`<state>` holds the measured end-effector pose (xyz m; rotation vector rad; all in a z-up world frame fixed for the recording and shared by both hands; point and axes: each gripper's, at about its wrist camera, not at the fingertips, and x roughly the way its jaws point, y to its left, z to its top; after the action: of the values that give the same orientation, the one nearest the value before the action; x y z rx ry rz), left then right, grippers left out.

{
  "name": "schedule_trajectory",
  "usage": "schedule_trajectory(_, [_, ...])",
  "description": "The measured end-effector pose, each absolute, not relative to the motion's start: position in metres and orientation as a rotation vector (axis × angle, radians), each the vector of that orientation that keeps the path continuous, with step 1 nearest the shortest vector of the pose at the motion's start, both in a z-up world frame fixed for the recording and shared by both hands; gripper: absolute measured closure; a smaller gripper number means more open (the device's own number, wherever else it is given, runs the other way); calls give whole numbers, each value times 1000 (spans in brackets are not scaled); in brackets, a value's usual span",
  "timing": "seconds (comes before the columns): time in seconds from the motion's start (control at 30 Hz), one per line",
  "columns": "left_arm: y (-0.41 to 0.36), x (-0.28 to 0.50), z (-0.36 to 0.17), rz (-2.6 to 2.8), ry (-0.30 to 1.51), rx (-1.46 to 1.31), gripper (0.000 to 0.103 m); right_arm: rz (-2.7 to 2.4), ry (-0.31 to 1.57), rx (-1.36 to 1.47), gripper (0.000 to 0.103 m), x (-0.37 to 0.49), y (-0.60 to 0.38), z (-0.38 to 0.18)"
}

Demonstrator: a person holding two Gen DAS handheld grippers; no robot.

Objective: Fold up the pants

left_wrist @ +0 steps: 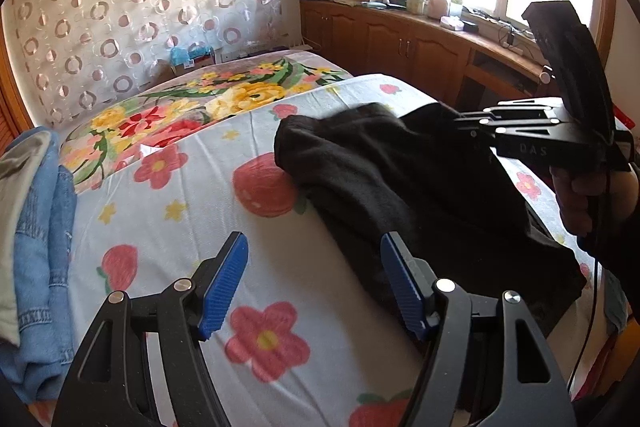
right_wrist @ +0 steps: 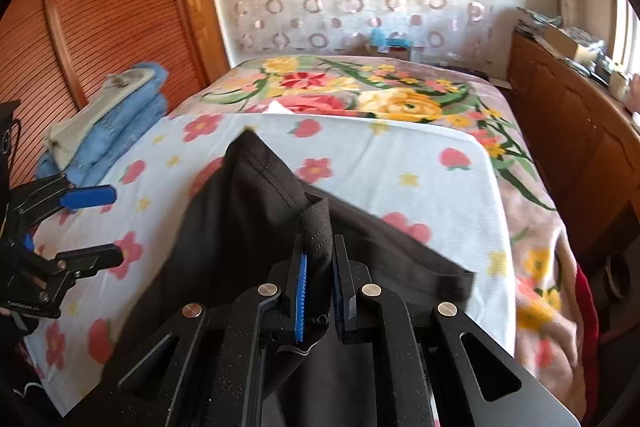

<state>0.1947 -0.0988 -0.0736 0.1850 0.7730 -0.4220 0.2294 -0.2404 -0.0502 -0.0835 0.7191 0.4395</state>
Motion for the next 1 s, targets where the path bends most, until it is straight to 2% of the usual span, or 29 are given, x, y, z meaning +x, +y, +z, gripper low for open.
schedule_trajectory(0.2, [-106, 195, -80, -438, 798, 177, 33, 412, 730, -61, 93, 237, -237, -51])
schedule_trajectory(0.23, [-106, 196, -82, -440, 803, 176, 33, 403, 731, -57, 89, 237, -239, -50])
schedule_trajectory(0.27, [-107, 197, -83, -439, 809, 176, 33, 388, 733, -57, 78, 238, -239, -51])
schedule_trajectory(0.33, [-108, 198, -86, -440, 820, 179, 33, 334, 720, -71, 69, 237, -243, -48])
schedule_trajectory(0.9, [-117, 202, -108, -469, 887, 188, 33, 354, 821, -135, 69, 248, -211, -61])
schedule_trajectory(0.97, [-117, 202, -109, -470, 884, 190, 33, 348, 831, -150, 86, 253, -210, -64])
schedule_trajectory(1.0, [-117, 201, -109, -471, 881, 191, 33, 346, 827, -159, 90, 254, -210, -62])
